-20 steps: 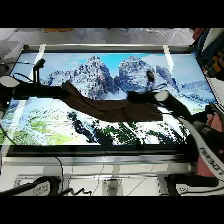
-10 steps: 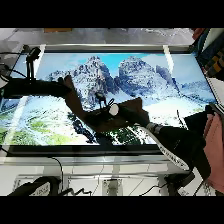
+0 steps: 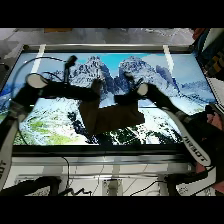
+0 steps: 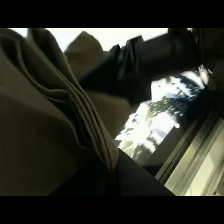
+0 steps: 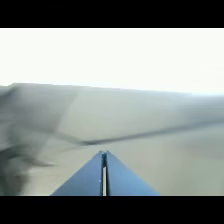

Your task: Fold the clothes and pants, and hang the long-sleeved shirts on hangers.

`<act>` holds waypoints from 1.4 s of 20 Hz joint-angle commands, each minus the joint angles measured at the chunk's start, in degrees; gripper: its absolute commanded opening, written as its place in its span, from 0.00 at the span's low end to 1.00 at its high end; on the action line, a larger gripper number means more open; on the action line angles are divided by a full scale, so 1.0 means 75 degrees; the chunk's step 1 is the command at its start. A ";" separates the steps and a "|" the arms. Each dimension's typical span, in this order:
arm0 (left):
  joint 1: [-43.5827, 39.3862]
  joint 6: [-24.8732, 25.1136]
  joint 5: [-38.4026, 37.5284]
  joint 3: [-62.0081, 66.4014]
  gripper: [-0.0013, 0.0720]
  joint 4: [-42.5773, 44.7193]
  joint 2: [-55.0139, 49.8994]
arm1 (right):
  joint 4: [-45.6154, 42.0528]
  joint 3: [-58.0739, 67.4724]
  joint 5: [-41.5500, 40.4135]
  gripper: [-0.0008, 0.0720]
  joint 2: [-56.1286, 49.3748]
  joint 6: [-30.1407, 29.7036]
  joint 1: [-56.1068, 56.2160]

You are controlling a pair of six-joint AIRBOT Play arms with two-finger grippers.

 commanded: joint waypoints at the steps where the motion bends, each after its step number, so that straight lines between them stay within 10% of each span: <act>1: -0.1658 0.0029 0.2046 0.0000 0.04 -0.0498 -0.0895 | -0.1049 0.0000 0.1000 0.03 0.0705 -0.0070 -0.1673; 3: -0.2442 0.0035 0.3150 0.0003 0.06 -0.0481 -0.1335 | -0.1530 0.0003 0.1408 0.03 0.0851 -0.0070 -0.2363; 4: -0.2693 0.0035 0.3640 0.0003 0.41 -0.0408 -0.1504 | -0.1582 0.0000 0.1687 0.03 0.0854 -0.0073 -0.2702; 5: -0.2827 0.0026 0.3990 0.0003 1.00 -0.0414 -0.1594 | -0.1588 0.0000 0.1903 0.04 0.0845 -0.0175 -0.3002; 8: -0.2739 0.0032 0.4185 0.0032 0.99 -0.0423 -0.1507 | -0.1582 -0.0003 0.2174 0.41 0.0796 -0.0901 -0.3622; 15: -0.1909 0.0029 0.3637 0.0029 0.98 -0.0408 -0.0903 | 0.1682 -0.0941 0.3348 0.49 -0.0472 -0.3255 -0.4118; 17: -0.1772 0.0032 0.3398 0.0029 0.98 -0.0408 -0.0857 | 0.2783 -0.1227 0.3069 0.99 -0.1003 -0.3395 -0.3993; 28: -0.1693 0.0032 0.3083 0.0026 0.98 -0.0402 -0.0860 | 0.2987 -0.1276 0.1856 0.88 -0.1629 -0.3404 -0.1515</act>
